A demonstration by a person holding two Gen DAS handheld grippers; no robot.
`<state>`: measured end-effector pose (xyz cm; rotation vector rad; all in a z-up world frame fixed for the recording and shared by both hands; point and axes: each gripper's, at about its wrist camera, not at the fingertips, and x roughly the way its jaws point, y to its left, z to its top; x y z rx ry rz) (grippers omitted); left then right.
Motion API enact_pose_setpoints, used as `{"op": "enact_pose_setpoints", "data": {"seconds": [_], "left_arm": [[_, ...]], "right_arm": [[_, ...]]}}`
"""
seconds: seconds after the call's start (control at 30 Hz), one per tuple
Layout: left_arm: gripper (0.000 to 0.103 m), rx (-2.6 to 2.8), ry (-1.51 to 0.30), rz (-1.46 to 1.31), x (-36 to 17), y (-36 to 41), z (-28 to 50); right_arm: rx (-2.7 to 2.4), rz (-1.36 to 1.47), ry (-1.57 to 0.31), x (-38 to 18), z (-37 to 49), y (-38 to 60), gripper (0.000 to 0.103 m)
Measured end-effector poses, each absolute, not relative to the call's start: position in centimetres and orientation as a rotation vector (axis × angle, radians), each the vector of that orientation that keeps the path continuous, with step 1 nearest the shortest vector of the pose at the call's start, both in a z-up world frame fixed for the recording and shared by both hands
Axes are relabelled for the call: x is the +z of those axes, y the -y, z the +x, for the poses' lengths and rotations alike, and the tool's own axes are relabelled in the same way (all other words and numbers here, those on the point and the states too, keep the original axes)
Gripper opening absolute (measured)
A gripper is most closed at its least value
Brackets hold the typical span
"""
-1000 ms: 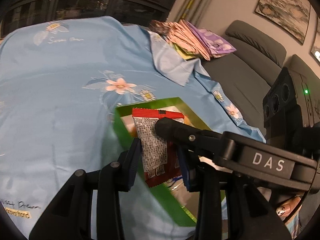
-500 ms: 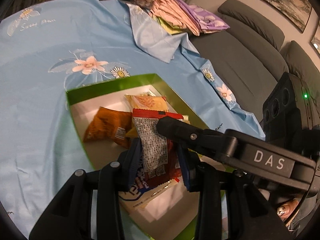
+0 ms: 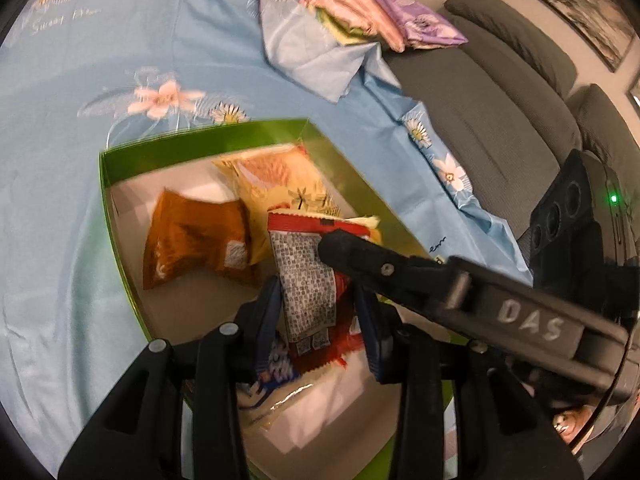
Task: Organize snacks
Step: 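Lower the red-and-white packet into the box and open the left gripper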
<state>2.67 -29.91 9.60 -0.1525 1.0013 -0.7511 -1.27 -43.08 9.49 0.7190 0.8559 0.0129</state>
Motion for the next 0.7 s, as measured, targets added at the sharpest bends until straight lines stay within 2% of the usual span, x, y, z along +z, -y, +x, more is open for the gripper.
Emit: {"op": "enact_pose_setpoints", "data": {"seconds": [0.37,0.4,0.5,0.63,0.7], "left_arm": [[0.041,-0.734,-0.997,-0.152,9.3,30.0,2.7],[0.045,-0.730,-0.994,-0.151,9.4,30.0,2.6],[0.066,-0.701,-0.975,-0.146,9.8,29.7,2.4],[0.078,-0.684,-0.925,-0.148,10.9,28.7,1.9],[0.081,-0.675,-0.898,-0.138,11.6,28.3,1.6]], "right_arm": [[-0.025,0.724,-0.865,9.1,-1.2,43.7,0.042],[-0.027,0.722,-0.862,9.2,-1.2,43.6,0.042],[-0.036,0.709,-0.839,9.7,-1.7,43.8,0.047],[-0.031,0.688,-0.789,11.0,-2.4,43.6,0.067],[-0.029,0.669,-0.764,11.7,-2.7,43.3,0.071]]}}
